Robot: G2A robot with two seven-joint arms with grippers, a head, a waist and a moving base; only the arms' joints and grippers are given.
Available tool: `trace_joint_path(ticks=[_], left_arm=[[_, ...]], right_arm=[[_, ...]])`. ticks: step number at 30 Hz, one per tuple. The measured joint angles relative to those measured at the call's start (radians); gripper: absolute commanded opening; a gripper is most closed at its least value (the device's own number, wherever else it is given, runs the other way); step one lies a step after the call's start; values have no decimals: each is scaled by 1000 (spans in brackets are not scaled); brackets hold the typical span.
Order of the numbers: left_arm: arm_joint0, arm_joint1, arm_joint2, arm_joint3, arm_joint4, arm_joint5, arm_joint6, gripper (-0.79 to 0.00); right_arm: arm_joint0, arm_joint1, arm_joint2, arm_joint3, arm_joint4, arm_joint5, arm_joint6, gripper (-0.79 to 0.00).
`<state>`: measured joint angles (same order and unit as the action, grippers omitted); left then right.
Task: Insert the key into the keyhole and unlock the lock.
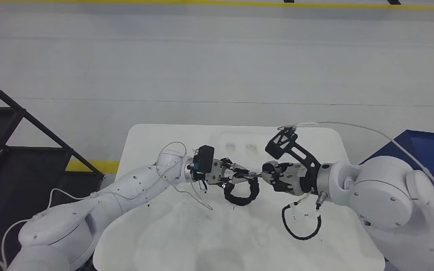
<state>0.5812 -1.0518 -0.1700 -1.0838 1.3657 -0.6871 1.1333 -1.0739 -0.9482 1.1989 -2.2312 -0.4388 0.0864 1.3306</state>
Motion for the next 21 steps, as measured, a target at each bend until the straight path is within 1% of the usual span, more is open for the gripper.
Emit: trace_joint_path(ticks=[6, 21], left_arm=[[1, 1, 0, -1, 12, 4, 4, -785], [-2, -1, 0, 20, 31, 17, 17, -785]], right_arm=[[-4, 2, 2, 21, 16, 25, -3, -785], [1, 5, -8, 38, 51, 29, -4, -785]])
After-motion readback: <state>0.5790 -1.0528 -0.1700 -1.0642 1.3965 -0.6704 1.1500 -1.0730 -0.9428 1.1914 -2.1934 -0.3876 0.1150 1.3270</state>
